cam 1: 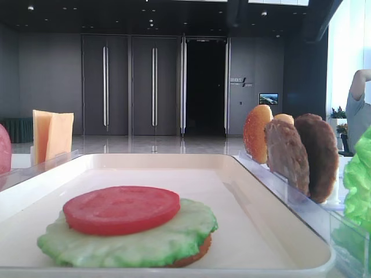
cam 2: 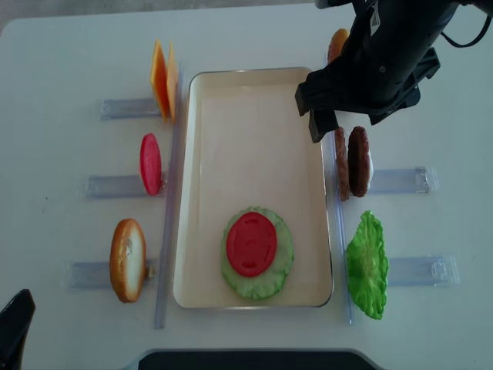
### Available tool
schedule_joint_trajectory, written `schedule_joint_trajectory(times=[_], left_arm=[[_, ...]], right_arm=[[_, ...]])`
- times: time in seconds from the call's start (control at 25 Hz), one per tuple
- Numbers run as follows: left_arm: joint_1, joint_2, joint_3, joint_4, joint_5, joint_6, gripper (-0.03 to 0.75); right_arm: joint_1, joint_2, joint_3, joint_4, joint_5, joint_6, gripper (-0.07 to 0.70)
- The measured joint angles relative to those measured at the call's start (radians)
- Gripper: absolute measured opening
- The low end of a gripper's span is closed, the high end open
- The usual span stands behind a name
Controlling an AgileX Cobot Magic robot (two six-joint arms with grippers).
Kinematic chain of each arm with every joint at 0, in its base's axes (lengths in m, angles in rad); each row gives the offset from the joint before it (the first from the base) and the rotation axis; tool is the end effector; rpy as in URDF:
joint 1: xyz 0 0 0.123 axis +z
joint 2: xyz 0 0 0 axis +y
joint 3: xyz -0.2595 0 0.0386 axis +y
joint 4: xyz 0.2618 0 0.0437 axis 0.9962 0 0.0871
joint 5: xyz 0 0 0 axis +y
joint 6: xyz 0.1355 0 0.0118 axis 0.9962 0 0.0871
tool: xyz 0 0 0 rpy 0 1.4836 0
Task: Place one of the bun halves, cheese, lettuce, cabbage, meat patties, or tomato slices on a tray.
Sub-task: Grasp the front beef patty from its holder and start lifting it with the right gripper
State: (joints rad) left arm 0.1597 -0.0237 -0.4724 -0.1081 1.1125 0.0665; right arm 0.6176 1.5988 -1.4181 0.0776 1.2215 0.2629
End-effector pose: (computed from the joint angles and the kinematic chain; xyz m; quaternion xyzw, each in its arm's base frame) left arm 0.0673 -0.0025 0.2504 -0.0370 0.8654 0.0025 0.4998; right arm 0.2761 0.2082 0.2460 -0.1665 0.9770 0.0886 0.0992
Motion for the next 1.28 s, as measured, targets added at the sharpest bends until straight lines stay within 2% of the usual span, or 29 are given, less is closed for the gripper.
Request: schedule_joint_trajectory(times=[0.76,1.0,1.28], left_arm=[[0.0,0.0,0.0,0.0,0.0,0.0,0.573],[0.0,0.0,0.0,0.0,0.0,0.0,0.573],[0.0,0.0,0.0,0.0,0.0,0.0,0.573]], right_arm=[[0.01,0.143,-0.025,0.05,-0.001,-0.007,0.581],[0.01,0.15,-0.025,0.05,-0.036,-0.025,0.58],[0.01,0.188,-0.025,0.05,-0.042,-0.041,0.571]])
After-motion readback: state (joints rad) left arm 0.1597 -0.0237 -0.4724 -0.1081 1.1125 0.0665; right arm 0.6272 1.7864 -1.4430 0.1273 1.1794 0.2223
